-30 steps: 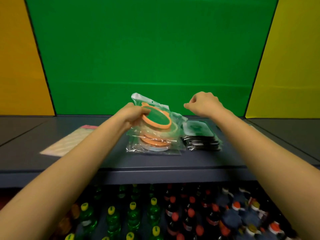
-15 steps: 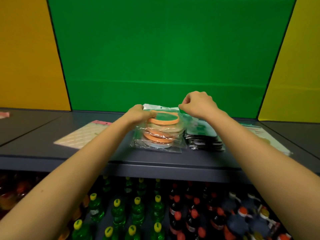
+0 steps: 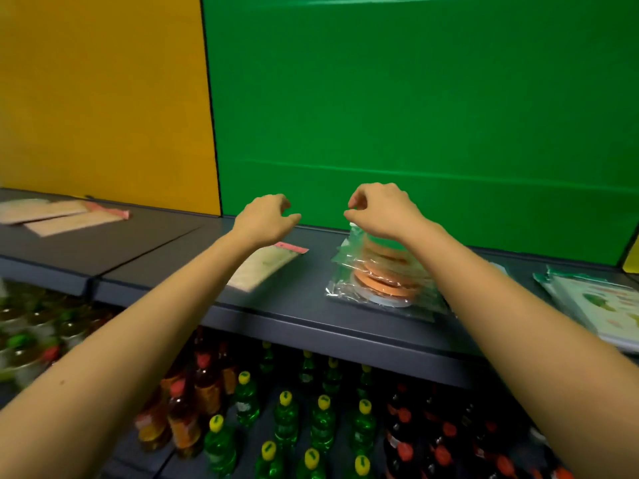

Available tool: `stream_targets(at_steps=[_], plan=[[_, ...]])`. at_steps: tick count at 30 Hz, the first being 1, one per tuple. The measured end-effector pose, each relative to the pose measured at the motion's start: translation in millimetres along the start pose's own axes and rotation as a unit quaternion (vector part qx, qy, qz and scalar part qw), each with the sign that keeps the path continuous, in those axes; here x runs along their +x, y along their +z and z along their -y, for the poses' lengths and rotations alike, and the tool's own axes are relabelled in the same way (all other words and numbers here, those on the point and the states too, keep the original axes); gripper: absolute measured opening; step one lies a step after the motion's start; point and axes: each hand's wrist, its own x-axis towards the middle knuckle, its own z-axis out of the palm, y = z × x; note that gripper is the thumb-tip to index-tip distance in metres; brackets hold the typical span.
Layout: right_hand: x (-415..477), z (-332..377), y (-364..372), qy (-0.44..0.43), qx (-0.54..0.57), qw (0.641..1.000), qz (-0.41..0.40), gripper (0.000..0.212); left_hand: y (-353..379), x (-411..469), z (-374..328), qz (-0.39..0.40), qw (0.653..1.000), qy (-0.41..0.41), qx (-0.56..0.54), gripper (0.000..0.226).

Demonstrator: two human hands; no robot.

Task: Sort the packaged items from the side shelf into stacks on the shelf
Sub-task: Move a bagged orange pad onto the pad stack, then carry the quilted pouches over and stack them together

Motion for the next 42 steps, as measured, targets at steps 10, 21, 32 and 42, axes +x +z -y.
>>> stream_targets(at_steps=[10,21,32,42], plan=[[44.4,157.2,91.1,-0.119,0.032,0.990,0.074,0.032,-99.5,-37.5,176.8,-0.035,0.988,-0.077,0.128,0.044],[87.6,363.7,203.0,-0.154,0.077,0.977,0.127,0.028,-211.4,-94.3,393.2,-0.055,0.971,-0.153,0.174,0.038],[152.2,457.8,294.6,-0.008,0.000,0.966,0.259,0.070,-238.2,-82.7,530.9,-0.070,0.974,-0.170,0.133,0.035],[253.6,484.3,347.6,0.118,0.006,0.953,0.280,0.102,-229.2,30.7,619.9,-0.059,0.985,-0.141,0.083,0.030]])
